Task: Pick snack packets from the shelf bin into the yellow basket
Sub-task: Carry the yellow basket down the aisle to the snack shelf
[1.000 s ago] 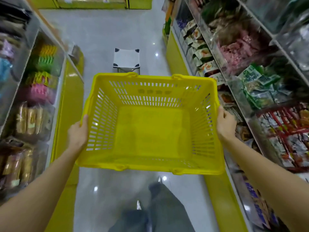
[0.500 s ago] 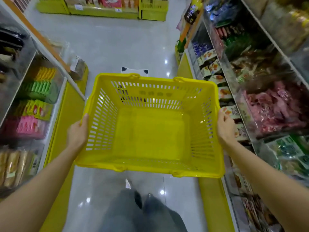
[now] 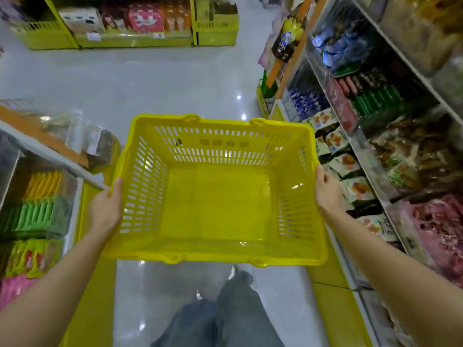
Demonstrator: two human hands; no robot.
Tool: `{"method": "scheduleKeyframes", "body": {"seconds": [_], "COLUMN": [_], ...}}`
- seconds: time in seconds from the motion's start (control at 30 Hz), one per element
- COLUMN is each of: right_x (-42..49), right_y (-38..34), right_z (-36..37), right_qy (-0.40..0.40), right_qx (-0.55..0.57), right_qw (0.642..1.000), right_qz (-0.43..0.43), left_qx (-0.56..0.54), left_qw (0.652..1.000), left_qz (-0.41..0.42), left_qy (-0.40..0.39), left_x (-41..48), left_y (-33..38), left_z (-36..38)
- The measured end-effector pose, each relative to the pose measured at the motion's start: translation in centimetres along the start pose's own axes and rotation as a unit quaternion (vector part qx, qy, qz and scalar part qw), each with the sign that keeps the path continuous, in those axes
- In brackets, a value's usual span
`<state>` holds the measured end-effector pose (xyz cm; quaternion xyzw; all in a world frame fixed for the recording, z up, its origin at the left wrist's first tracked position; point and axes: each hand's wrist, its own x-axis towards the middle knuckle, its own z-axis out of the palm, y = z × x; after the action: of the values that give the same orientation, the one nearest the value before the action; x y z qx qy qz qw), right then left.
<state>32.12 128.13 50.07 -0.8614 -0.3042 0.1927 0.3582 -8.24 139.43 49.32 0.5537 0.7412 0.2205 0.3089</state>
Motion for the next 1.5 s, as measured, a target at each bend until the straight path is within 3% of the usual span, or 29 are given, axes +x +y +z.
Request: {"method": "scheduleKeyframes", "body": {"seconds": [0.37, 0.7, 1.1, 1.5], "right_x": [16.0, 26.0, 28.1, 29.8], "right_y": [-4.4, -6.7, -5.2, -2.5], "right_z": [3.2, 7.2, 11.8, 10.4], "right_qy": [0.004, 0.035, 0.164, 0.226], "right_qx": [0.012, -0.046, -0.005, 0.010], "right_qw": [0.996, 0.982, 0.936, 0.887], "right_qz": [0.093, 0.180, 0.312, 0.402], "left_qx": [0.050, 0.073, 0.158, 0.200], "left_qw": [0.998, 0.989, 0.942, 0.898], "left_qz": [0.025, 0.068, 0.215, 0.281], "left_qy": [-0.036, -0.105, -0.202, -0.272], "left_x": [17.4, 30.9, 45.4, 47.5], "left_y": [12.2, 20.9, 30.9, 37.2], "left_z": [7.4, 12.0, 22.4, 33.1]}}
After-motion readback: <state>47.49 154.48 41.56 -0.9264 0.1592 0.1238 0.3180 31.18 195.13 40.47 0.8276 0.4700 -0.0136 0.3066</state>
